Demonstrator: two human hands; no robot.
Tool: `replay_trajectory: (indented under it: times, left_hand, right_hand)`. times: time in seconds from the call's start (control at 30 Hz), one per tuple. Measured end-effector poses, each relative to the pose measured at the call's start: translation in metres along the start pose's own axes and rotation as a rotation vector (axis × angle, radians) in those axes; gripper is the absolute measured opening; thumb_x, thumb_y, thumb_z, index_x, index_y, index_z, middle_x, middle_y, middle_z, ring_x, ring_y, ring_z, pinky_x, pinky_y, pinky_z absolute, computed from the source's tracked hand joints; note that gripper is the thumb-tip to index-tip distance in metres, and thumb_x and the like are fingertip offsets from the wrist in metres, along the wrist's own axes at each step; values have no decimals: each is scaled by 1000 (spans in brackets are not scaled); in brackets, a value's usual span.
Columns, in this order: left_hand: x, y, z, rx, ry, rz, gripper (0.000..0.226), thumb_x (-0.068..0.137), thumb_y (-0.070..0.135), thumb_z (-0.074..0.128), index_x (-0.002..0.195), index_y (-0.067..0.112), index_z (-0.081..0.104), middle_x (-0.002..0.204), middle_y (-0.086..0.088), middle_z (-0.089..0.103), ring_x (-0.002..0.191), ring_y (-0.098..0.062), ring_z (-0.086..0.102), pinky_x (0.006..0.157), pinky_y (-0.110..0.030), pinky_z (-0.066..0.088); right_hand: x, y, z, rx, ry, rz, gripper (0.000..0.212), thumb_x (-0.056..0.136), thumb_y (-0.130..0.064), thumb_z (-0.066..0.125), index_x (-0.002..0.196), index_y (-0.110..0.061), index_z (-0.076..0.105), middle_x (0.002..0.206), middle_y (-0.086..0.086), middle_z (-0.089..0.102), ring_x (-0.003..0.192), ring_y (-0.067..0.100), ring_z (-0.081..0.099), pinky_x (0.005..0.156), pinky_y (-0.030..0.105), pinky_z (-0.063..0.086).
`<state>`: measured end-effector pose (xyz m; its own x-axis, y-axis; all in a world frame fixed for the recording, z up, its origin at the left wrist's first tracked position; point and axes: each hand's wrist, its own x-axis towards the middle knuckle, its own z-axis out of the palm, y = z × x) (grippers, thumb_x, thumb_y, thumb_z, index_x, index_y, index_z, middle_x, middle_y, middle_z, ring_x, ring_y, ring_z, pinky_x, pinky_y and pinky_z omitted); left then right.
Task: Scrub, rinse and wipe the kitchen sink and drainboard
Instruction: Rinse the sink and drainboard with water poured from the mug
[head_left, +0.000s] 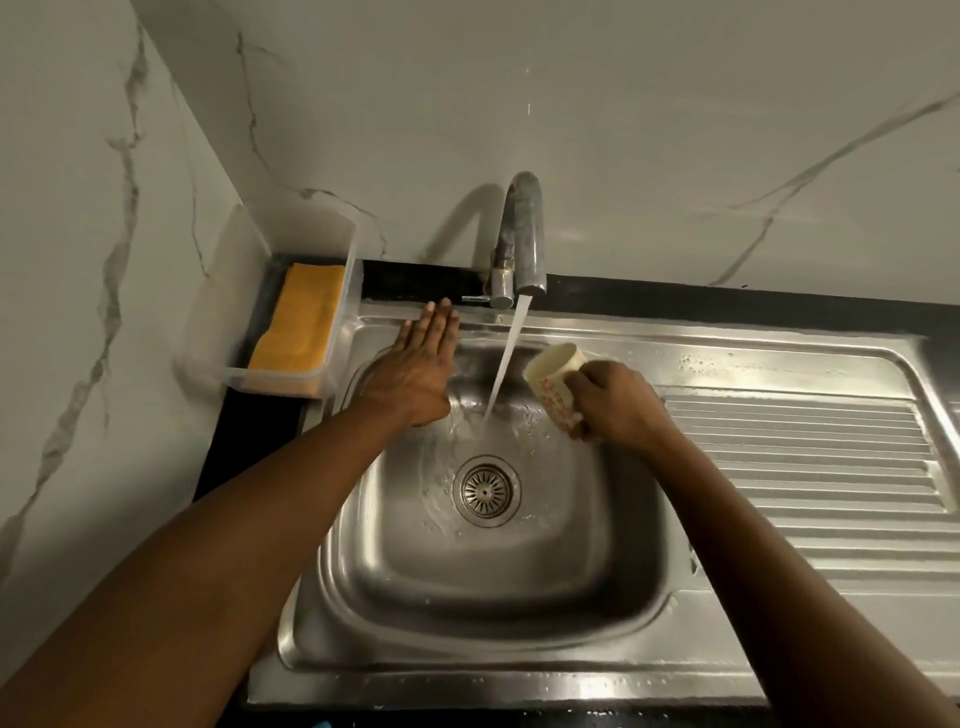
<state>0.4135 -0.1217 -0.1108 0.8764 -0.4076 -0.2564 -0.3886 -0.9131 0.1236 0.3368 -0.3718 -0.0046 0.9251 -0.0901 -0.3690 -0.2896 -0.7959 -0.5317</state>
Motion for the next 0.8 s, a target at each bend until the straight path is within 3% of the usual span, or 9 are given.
replay_trajectory:
  times: [0.13, 0.2, 0.3, 0.47, 0.67, 0.73, 0.8]
  left_hand:
    - [0, 9, -5, 200, 39, 165, 106, 95, 45, 57, 162, 14, -18, 171, -12, -24, 159, -28, -21, 130, -53, -1]
    - [4, 18, -9, 247, -8, 271, 98, 97, 40, 55, 162, 13, -12, 171, -12, -21, 160, -29, -18, 131, -52, 2]
    - [10, 25, -15, 203, -31, 290, 101, 94, 29, 60, 164, 14, -12, 168, -6, -26, 160, -25, -18, 132, -46, 2]
    - [-4, 6, -11, 262, -23, 250, 98, 94, 18, 52, 160, 18, -21, 165, -4, -33, 159, -23, -22, 132, -43, 0]
    - [-32, 9, -9, 225, -93, 95, 99, 92, 24, 55, 166, 16, -11, 172, -4, -22, 160, -21, -18, 131, -41, -3]
    - [-41, 19, -16, 163, -147, -17, 96, 94, 31, 57, 167, 13, -3, 174, -7, -14, 161, -24, -11, 131, -42, 0]
    - [-57, 36, -30, 119, -181, -73, 80, 94, 32, 58, 164, 10, 27, 173, -14, 15, 160, -29, 18, 129, -41, 20]
  right_hand:
    - [24, -23, -3, 26, 10, -57, 32, 108, -34, 49, 124, -11, 66, 109, 5, 72, 71, 17, 77, 68, 37, 66]
    - [26, -26, -2, 75, 18, -42, 32, 108, -33, 47, 120, -11, 66, 109, 8, 74, 72, 20, 78, 68, 40, 67]
    - [17, -13, -1, 232, 16, 46, 30, 109, -31, 47, 119, -10, 65, 103, 9, 75, 69, 20, 78, 68, 41, 67]
    - [-4, 17, -17, 409, 39, 187, 31, 108, -28, 49, 122, -6, 65, 98, 11, 71, 74, 27, 78, 69, 45, 66]
    - [-7, 26, -67, 262, 107, 109, 29, 107, -34, 50, 106, -14, 71, 90, 5, 74, 65, 18, 77, 60, 32, 61]
    - [-1, 26, -85, 176, 94, 55, 30, 106, -37, 51, 104, -15, 71, 88, 4, 75, 65, 15, 77, 60, 32, 61]
    - [8, 25, -99, 33, 95, -9, 31, 105, -42, 53, 96, -19, 72, 82, -1, 76, 61, 11, 75, 59, 30, 61]
